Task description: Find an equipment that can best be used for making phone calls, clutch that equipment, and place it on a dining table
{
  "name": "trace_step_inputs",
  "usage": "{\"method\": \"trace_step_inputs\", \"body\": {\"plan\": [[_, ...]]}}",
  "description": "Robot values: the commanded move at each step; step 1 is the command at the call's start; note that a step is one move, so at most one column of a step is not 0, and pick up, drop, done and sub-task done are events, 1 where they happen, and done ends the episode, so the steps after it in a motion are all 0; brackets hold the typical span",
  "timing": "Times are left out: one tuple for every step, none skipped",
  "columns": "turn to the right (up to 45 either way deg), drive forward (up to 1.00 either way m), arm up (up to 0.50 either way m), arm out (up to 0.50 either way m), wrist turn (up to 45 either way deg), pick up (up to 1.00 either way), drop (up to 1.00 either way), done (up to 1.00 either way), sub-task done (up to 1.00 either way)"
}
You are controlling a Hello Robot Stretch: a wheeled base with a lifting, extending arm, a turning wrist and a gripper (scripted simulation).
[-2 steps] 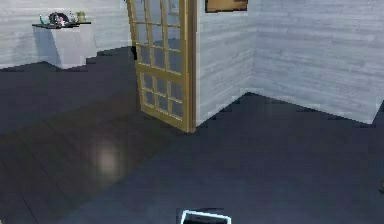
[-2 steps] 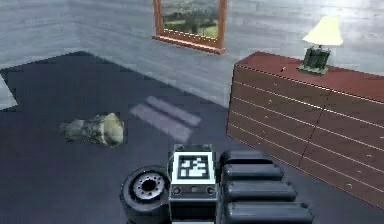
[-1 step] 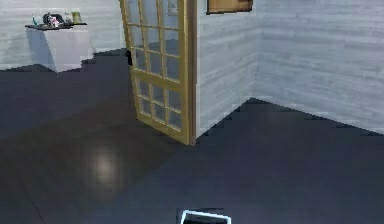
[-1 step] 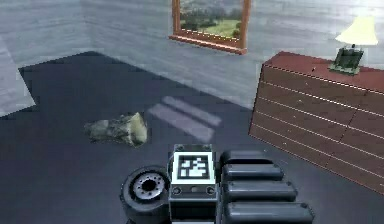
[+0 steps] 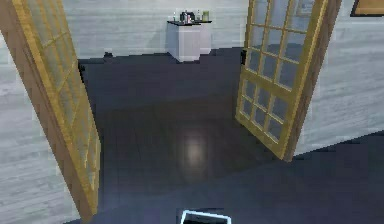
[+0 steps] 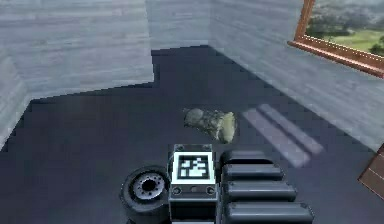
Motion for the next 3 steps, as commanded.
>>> {"method": "trace_step_inputs", "body": {"plan": [[0.0,1.0,0.0,0.0,0.0,0.0,0.0,0.0,0.0],[0.0,1.0,0.0,0.0,0.0,0.0,0.0,0.0,0.0],[-3.0,0.0,0.0,0.0,0.0,0.0,0.0,0.0,0.0]]}}
